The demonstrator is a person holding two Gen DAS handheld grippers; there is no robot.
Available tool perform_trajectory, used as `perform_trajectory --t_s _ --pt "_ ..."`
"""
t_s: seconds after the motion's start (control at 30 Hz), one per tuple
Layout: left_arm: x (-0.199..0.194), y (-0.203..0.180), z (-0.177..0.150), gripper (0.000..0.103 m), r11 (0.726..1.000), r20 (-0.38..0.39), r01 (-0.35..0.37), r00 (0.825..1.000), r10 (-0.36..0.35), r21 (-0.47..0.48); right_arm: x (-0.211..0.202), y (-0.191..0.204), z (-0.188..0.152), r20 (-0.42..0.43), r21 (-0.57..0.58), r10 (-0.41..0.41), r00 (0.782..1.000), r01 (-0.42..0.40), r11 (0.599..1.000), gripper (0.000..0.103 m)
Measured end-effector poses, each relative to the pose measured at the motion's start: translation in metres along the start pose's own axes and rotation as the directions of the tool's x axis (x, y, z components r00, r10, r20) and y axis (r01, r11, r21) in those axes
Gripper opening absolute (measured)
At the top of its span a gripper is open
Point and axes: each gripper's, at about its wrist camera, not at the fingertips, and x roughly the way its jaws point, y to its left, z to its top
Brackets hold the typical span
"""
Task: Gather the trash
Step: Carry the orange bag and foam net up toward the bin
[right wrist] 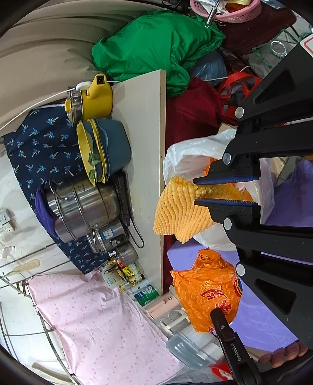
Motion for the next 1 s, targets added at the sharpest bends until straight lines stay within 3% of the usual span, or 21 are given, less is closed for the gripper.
perform_trajectory --t_s 0.47,1.0 --pt "0.041 -0.028 0.006 0.019 1.0 -0.052 -0.005 0.999 0.006 0.029 0.015 -0.035 -0.002 -0.024 0.059 -0.045 0.999 0.047 0.997 0.011" --pt "0.09 -0.032 0.014 0.019 0.999 -0.116 -0.035 0.993 0.037 0.013 0.047 -0.027 0.004 -0.059 0.035 -0.053 0.997 0.056 0.998 0.011"
